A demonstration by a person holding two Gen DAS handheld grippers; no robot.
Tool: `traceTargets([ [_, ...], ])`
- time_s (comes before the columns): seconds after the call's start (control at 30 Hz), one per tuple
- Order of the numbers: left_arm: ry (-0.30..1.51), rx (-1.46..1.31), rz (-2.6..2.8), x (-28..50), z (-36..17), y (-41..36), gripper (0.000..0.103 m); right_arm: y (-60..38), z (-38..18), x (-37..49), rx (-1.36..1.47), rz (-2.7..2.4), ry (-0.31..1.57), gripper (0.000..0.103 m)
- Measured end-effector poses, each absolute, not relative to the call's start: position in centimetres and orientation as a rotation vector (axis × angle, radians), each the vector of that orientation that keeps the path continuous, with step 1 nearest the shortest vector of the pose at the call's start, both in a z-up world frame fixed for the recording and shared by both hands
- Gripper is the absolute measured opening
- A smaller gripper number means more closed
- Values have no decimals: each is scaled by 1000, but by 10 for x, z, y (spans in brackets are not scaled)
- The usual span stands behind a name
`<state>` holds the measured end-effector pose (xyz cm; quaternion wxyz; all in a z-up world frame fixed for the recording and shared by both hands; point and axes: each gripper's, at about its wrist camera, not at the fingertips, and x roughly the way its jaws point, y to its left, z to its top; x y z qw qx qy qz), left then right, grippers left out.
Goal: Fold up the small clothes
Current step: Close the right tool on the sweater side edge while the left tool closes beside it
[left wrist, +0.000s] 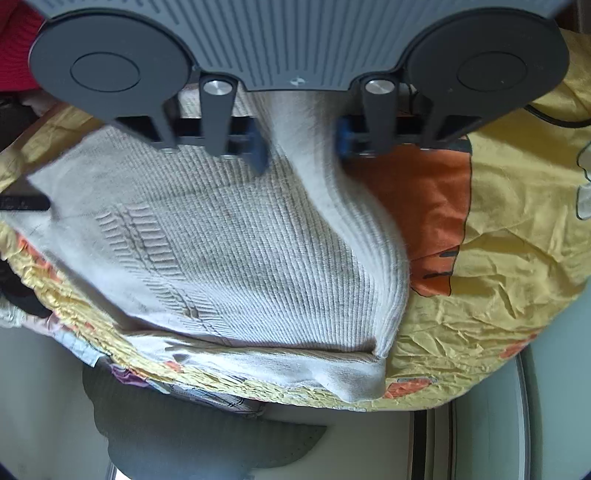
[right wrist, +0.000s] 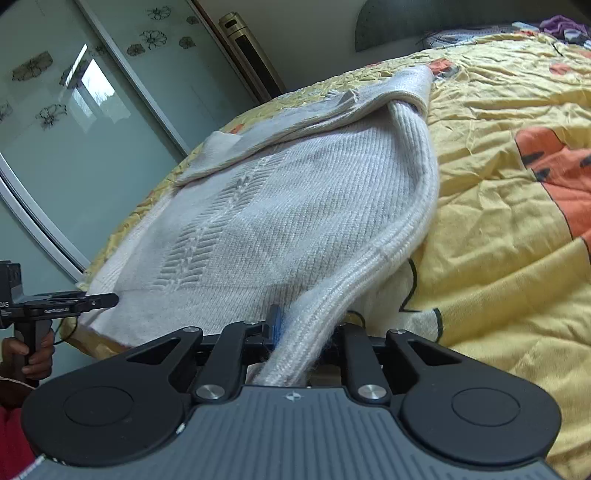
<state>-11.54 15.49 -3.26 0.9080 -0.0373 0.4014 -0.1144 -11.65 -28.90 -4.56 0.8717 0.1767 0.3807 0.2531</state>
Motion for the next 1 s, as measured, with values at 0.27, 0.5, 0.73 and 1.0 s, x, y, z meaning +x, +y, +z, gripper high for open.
traceTargets([
  [0.27, 786, -57, -234, -119, -23, 144, 15, -280, -36, -117, 382, 612, 780, 14],
  [0.5, 674, -137, -211, -125, 0, 151, 16, -291, -19, -111, 474, 662, 705, 13],
  [0.73, 623, -137, -199, -126, 5, 145, 16, -286, -11, -104, 455, 595, 693, 13],
  [1.0, 566, -124, -196, -124, 15, 136, 16, -277, 0, -108, 379, 608, 647, 13],
])
